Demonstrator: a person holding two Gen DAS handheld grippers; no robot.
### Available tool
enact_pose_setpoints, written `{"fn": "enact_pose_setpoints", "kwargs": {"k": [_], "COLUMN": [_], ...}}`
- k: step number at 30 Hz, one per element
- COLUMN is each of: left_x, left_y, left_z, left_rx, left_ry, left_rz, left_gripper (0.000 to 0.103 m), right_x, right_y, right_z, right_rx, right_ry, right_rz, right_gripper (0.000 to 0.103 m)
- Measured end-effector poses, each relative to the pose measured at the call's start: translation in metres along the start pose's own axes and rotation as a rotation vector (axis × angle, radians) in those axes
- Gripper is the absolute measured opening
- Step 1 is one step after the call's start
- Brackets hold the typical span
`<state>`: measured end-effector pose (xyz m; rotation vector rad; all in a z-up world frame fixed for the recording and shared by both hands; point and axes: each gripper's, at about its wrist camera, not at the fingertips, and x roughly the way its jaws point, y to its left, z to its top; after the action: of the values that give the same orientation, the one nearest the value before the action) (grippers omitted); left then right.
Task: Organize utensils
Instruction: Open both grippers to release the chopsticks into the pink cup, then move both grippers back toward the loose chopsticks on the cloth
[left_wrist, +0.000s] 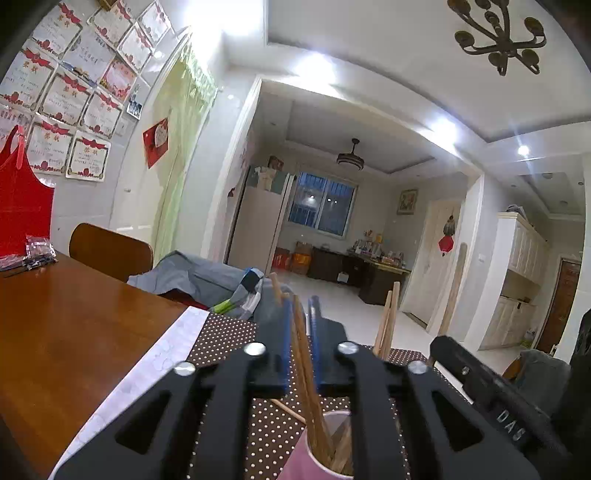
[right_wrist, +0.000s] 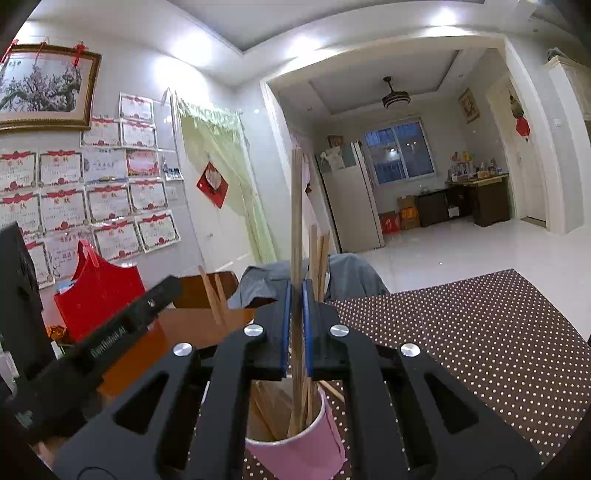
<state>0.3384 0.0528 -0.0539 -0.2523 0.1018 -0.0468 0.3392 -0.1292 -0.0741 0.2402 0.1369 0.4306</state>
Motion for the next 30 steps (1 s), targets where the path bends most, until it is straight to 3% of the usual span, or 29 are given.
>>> {"fn": "enact_pose_setpoints", "kwargs": {"k": [5, 13, 14, 17, 21, 30], "left_x": [-0.007, -0.022, -0.025, -0.035, -0.055, -0.092], "left_y": [-0.002, 0.001, 0.001, 0.000, -0.004, -0.012], "left_z": [0.003, 0.000, 0.000, -0.003, -0.007, -0.020], "left_rx": [0.023, 0.052, 0.054, 0.068, 0.104, 0.139], "left_ry": [0.021, 0.098, 0.110, 0.138, 0.162, 0.240], "left_rz": [0.002, 0.022, 0.026, 0.032, 0.034, 0.055], "left_gripper": [0.025, 0.046, 0.046, 0.047, 0.051, 0.052], "right_x": [0.000, -0.006, -0.009, -0.019, -0.033, -0.076], "right_y": [0.006, 0.011, 0.012, 0.013, 0.019, 0.023], "right_z": [-0.006, -0.013, -0.013, -0.012, -0.010, -0.015], "right_rx": [-0.007, 0.000, 0.000, 0.005, -0.010, 0.000], "right_ry": [0.044, 0.126, 0.128, 0.126, 0.143, 0.177], "right_rz": [0.000, -0.033, -0.042, -0.054, -0.062, -0.086], "right_gripper": [0.007, 0.010, 0.017, 0.051, 0.051, 0.051]}}
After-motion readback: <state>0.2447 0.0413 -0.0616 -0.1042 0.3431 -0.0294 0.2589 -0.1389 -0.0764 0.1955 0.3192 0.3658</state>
